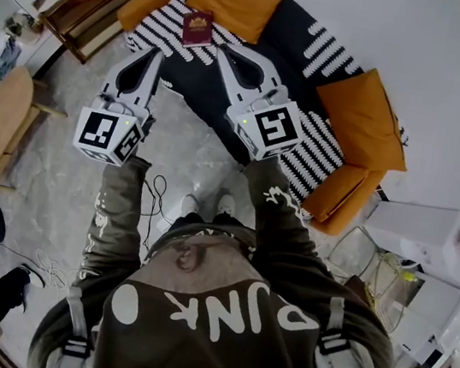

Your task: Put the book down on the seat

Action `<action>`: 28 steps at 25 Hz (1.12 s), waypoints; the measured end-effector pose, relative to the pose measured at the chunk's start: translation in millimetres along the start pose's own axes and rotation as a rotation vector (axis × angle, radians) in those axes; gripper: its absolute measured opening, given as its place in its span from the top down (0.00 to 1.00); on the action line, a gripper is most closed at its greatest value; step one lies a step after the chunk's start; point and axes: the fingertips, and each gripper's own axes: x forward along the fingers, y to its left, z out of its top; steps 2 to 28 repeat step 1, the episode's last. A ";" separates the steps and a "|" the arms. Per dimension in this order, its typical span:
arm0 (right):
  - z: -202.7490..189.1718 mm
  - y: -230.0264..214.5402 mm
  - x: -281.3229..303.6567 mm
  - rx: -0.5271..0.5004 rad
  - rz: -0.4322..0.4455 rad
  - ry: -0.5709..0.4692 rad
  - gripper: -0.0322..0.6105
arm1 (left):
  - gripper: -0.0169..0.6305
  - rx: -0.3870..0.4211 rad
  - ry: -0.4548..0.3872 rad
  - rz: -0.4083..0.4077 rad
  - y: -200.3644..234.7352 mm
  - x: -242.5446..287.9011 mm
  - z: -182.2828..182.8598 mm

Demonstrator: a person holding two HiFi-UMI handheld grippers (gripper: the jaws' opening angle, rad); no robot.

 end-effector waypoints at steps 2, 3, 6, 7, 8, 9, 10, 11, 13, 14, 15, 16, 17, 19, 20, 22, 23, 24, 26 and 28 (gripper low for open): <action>0.3 -0.4 0.1 -0.001 0.000 -0.001 0.94 | 0.97 0.001 0.000 0.000 -0.2 0.6 0.2; 0.3 -0.4 0.1 -0.001 0.000 -0.001 0.94 | 0.97 0.001 0.000 0.000 -0.2 0.6 0.2; 0.3 -0.4 0.1 -0.001 0.000 -0.001 0.94 | 0.97 0.001 0.000 0.000 -0.2 0.6 0.2; 0.3 -0.4 0.1 -0.001 0.000 -0.001 0.94 | 0.97 0.001 0.000 0.000 -0.2 0.6 0.2; 0.3 -0.4 0.1 -0.001 0.000 -0.001 0.94 | 0.97 0.001 0.000 0.000 -0.2 0.6 0.2; 0.3 -0.4 0.1 -0.001 0.000 -0.001 0.94 | 0.97 0.001 0.000 0.000 -0.2 0.6 0.2; 0.3 -0.4 0.1 -0.001 0.000 -0.001 0.94 | 0.97 0.001 0.000 0.000 -0.2 0.6 0.2; 0.3 -0.4 0.1 -0.001 0.000 -0.001 0.94 | 0.97 0.001 0.000 0.000 -0.2 0.6 0.2; 0.3 -0.4 0.1 -0.001 0.000 -0.001 0.94 | 0.97 0.001 0.000 0.000 -0.2 0.6 0.2; 0.3 -0.4 0.1 -0.001 0.000 -0.001 0.94 | 0.97 0.001 0.000 0.000 -0.2 0.6 0.2; 0.3 -0.4 0.1 -0.001 0.000 -0.001 0.94 | 0.97 0.001 0.000 0.000 -0.2 0.6 0.2; 0.3 -0.4 0.1 -0.001 0.000 -0.001 0.94 | 0.97 0.001 0.000 0.000 -0.2 0.6 0.2; 0.3 -0.4 0.1 -0.001 0.000 -0.001 0.94 | 0.97 0.001 0.000 0.000 -0.2 0.6 0.2; 0.3 -0.4 0.1 -0.001 0.000 -0.001 0.94 | 0.97 0.001 0.000 0.000 -0.2 0.6 0.2; 0.3 -0.4 0.1 -0.001 0.000 -0.001 0.94 | 0.97 0.001 0.000 0.000 -0.2 0.6 0.2; 0.3 -0.4 0.1 -0.001 0.000 -0.001 0.94 | 0.97 0.001 0.000 0.000 -0.2 0.6 0.2; 0.3 -0.4 0.1 -0.001 0.000 -0.001 0.94 | 0.97 0.001 0.000 0.000 -0.2 0.6 0.2; 0.3 -0.4 0.1 -0.001 0.000 -0.001 0.94 | 0.97 0.001 0.000 0.000 -0.2 0.6 0.2; 0.3 -0.4 0.1 -0.001 0.000 -0.001 0.94 | 0.97 0.001 0.000 0.000 -0.2 0.6 0.2; 0.3 -0.4 0.1 -0.001 0.000 -0.001 0.94 | 0.97 0.001 0.000 0.000 -0.2 0.6 0.2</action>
